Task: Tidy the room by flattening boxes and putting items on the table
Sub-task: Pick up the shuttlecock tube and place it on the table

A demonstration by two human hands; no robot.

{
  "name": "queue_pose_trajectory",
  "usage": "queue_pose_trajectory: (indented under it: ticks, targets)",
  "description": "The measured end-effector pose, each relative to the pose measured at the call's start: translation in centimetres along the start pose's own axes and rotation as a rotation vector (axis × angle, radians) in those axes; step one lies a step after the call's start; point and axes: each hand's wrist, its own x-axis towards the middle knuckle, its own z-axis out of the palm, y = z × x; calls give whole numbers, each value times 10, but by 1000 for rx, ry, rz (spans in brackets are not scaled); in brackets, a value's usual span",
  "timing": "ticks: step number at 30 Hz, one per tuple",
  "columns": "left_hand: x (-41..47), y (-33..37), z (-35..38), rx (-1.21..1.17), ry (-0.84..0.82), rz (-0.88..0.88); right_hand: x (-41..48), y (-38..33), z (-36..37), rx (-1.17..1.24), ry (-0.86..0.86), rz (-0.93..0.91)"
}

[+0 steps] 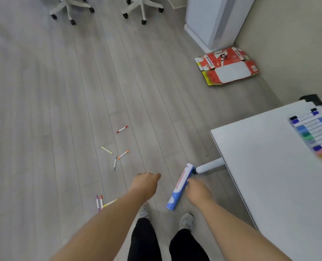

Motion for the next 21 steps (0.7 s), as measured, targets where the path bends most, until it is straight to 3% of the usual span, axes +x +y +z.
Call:
queue_pose_trajectory:
  ticks: [8, 21]
  targets:
    - [146, -39, 97, -79, -88, 59, 134, 10, 74, 211, 58, 171]
    - [311, -40, 398, -290, -93, 75, 342, 107, 307, 313, 96, 331]
